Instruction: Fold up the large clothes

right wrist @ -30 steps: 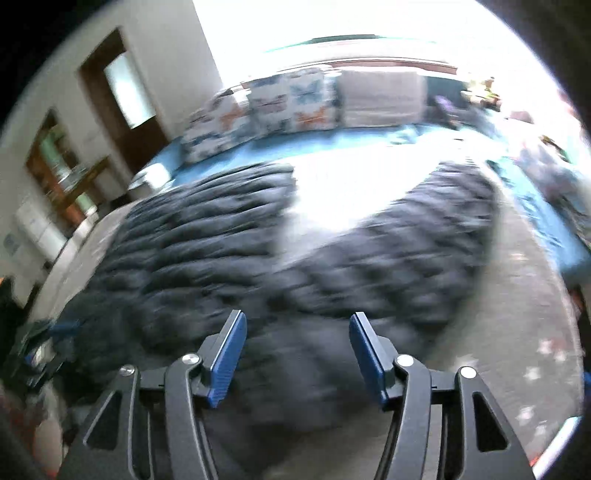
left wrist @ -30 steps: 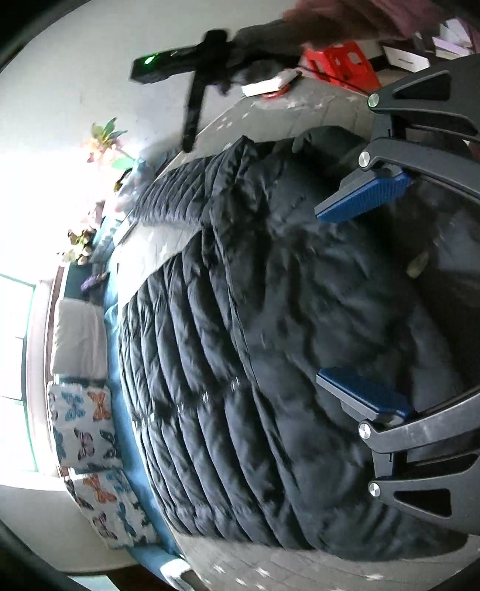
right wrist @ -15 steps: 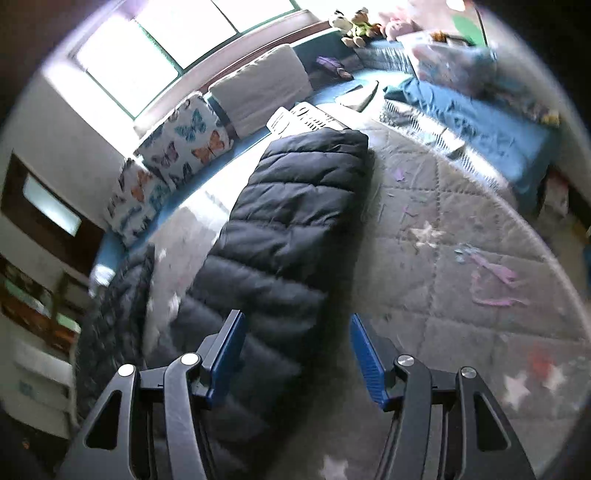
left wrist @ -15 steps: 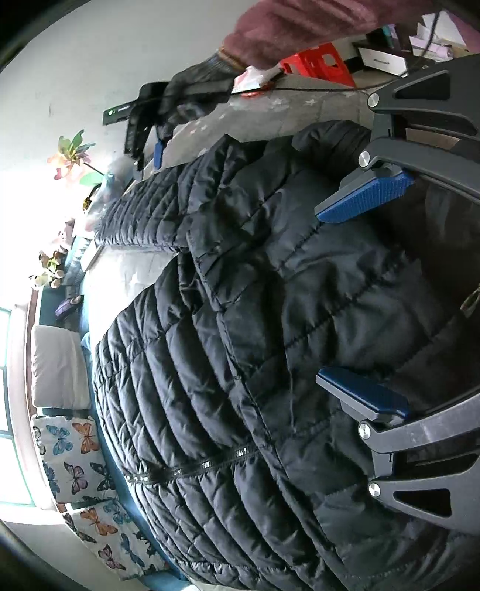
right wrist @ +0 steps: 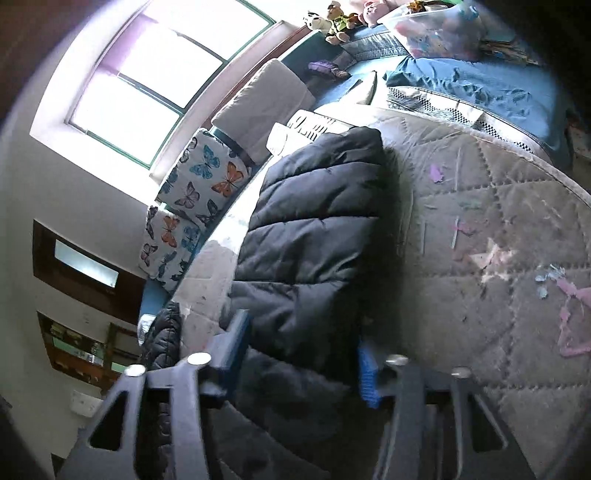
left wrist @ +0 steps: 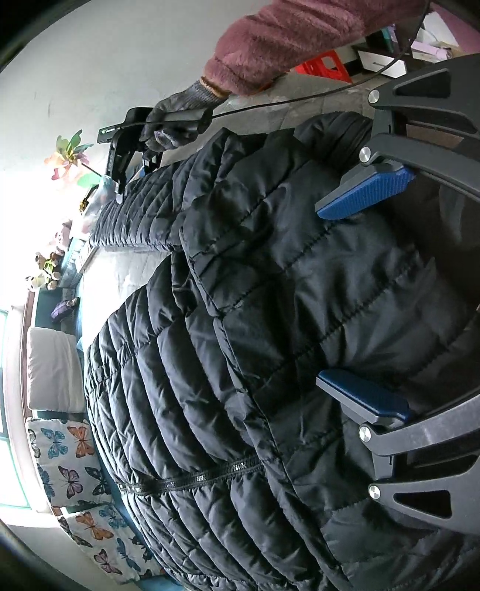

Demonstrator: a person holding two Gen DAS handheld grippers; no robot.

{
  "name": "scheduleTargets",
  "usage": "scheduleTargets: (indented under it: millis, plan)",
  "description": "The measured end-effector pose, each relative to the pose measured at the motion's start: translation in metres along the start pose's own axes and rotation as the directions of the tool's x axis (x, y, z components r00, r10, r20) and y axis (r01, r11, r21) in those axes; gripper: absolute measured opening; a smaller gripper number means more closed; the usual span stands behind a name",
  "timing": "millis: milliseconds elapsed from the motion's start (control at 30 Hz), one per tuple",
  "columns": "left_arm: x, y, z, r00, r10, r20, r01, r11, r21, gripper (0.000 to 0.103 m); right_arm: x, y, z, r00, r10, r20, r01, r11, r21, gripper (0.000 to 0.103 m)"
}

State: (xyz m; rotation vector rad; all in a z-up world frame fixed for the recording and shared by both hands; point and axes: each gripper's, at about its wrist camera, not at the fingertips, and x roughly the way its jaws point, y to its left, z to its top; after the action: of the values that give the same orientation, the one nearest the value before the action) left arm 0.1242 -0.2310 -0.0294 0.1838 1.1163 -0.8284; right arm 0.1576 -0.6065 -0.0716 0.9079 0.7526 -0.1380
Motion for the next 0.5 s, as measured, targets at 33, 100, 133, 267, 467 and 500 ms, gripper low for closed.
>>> scheduleTargets:
  millis: [33,100,133,267,467,500]
  plan:
    - [0.000,0.000,0.000,1.000,0.000,0.001,0.000,1.000,0.001,0.089,0.000,-0.001,0.000,1.000,-0.002,-0.004,0.002,1.000,0.006,0.037]
    - [0.001,0.000,0.000,1.000,-0.001,0.002,0.001,1.000,-0.001,0.090,-0.003,-0.002,-0.002,1.000,0.004,-0.002,-0.004,1.000,0.018,0.024]
    - [0.000,0.000,0.000,1.000,-0.003,0.002,0.003,1.000,-0.003,0.090,-0.006,-0.001,-0.003,1.000,0.012,0.004,-0.013,1.000,0.019,0.022]
    - [-0.003,0.001,0.002,1.000,-0.004,0.007,0.004,1.000,-0.015,0.090,-0.025,0.014,-0.004,0.997,0.073,0.039,-0.074,0.997,0.011,0.014]
    - [-0.028,0.005,-0.002,0.998,0.033,0.058,-0.031,0.999,-0.036,0.090,-0.066,0.076,-0.015,0.986,0.154,0.070,-0.143,0.980,-0.141,0.013]
    - [-0.033,0.006,-0.004,0.997,0.038,0.067,-0.035,0.999,-0.042,0.090,-0.071,0.086,-0.019,0.984,0.164,0.073,-0.150,0.974,-0.167,0.013]
